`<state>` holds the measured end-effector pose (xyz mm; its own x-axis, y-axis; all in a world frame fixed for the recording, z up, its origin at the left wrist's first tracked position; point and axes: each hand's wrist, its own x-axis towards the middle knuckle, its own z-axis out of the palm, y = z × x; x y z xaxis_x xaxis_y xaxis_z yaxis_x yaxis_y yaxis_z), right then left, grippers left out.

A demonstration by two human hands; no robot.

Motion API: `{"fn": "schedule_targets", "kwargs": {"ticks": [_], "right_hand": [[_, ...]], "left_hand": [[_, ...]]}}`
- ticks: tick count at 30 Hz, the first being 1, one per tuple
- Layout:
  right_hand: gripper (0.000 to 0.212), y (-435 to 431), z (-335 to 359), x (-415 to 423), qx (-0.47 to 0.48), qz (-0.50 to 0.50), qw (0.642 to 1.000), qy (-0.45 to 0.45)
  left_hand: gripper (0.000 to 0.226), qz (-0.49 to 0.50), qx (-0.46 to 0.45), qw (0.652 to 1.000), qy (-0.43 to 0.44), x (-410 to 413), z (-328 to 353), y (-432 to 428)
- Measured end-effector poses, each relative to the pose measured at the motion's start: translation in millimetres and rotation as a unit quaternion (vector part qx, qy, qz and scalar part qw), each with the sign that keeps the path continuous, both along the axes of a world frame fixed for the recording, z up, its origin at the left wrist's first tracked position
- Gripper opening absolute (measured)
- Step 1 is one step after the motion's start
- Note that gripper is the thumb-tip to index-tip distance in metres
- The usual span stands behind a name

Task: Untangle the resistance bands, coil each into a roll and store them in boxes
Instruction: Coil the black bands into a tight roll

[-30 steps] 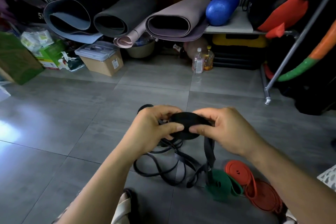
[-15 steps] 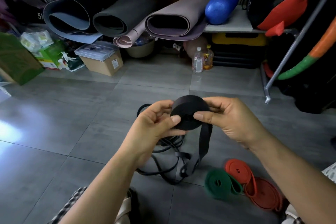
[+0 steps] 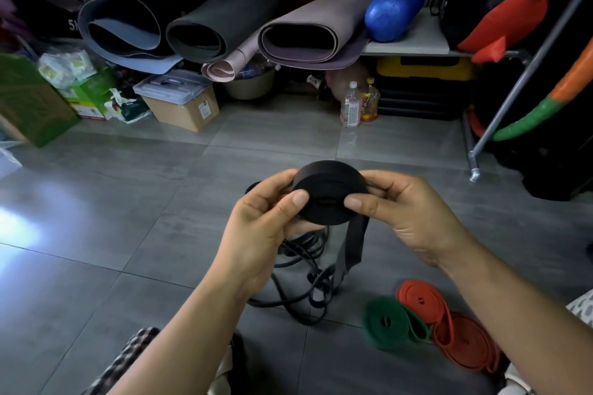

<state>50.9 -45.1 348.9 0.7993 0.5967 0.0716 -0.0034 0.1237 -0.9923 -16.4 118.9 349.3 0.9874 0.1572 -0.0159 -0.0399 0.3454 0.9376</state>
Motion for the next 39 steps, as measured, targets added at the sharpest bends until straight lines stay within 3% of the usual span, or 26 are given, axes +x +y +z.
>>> {"fn": "schedule_targets", "kwargs": {"ticks": [1,3,5,6,8,10,12,17,19,20,22,24,26,28,30,35,37,39], "right_hand": [[0.030,-2,2,0,-0.033,-0.010,0.999,-0.030],[0.028,-5,2,1,-0.179,-0.027,0.969,-0.166],[0.026,-5,-2,-2,-0.295,-0.019,0.913,-0.281],[0.026,-3,-4,-3,-0.293,-0.016,0.913,-0.283],[0.031,-1,-4,-4,-0.214,-0.009,0.954,-0.210],[0.036,-3,-2,-1,-0.112,0.001,0.988,-0.106],[0.036,-5,-1,2,-0.041,0.005,0.998,-0.040],[0.030,-3,1,1,0.015,-0.006,1.000,0.001],[0.029,-5,1,1,-0.046,-0.024,0.997,-0.048],[0.028,-6,0,1,-0.115,-0.031,0.987,-0.107],[0.024,-5,-5,-2,-0.249,-0.024,0.941,-0.229],[0.024,-2,-7,-4,-0.258,-0.022,0.932,-0.254],[0.030,-1,-5,-4,-0.183,-0.011,0.964,-0.194],[0.034,-5,0,0,-0.093,0.016,0.990,-0.102],[0.034,-9,2,2,-0.042,0.029,0.997,-0.065],[0.029,-3,6,1,-0.006,0.008,0.998,-0.057],[0.026,-6,9,2,-0.076,-0.011,0.991,-0.111],[0.024,-9,8,2,-0.216,-0.028,0.948,-0.231]], "left_hand": [[0.025,-0.014,0.026,1.000,0.005,-1,0,1],[0.033,-0.039,0.215,0.976,-0.014,1,-1,9],[0.036,-0.059,0.427,0.901,-0.053,3,-1,15],[0.031,-0.055,0.472,0.877,-0.066,4,0,15],[0.024,-0.035,0.449,0.890,-0.070,4,0,14],[0.027,-0.013,0.301,0.953,-0.042,3,2,11],[0.022,0.005,0.164,0.986,-0.023,2,3,8],[0.020,0.010,-0.002,1.000,-0.006,1,1,1],[0.023,-0.025,0.053,0.998,0.007,3,0,6],[0.028,-0.039,0.150,0.988,0.003,3,-2,10],[0.041,-0.063,0.371,0.926,-0.025,5,-4,14],[0.038,-0.059,0.466,0.881,-0.060,7,-5,12],[0.031,-0.037,0.450,0.888,-0.082,5,-1,10],[0.026,-0.019,0.323,0.943,-0.076,3,5,9],[0.025,-0.004,0.180,0.981,-0.074,2,9,9],[0.027,0.006,0.072,0.997,-0.035,1,8,-1],[0.032,-0.023,0.164,0.985,-0.039,2,8,6],[0.043,-0.055,0.346,0.935,-0.061,5,7,14]]}}
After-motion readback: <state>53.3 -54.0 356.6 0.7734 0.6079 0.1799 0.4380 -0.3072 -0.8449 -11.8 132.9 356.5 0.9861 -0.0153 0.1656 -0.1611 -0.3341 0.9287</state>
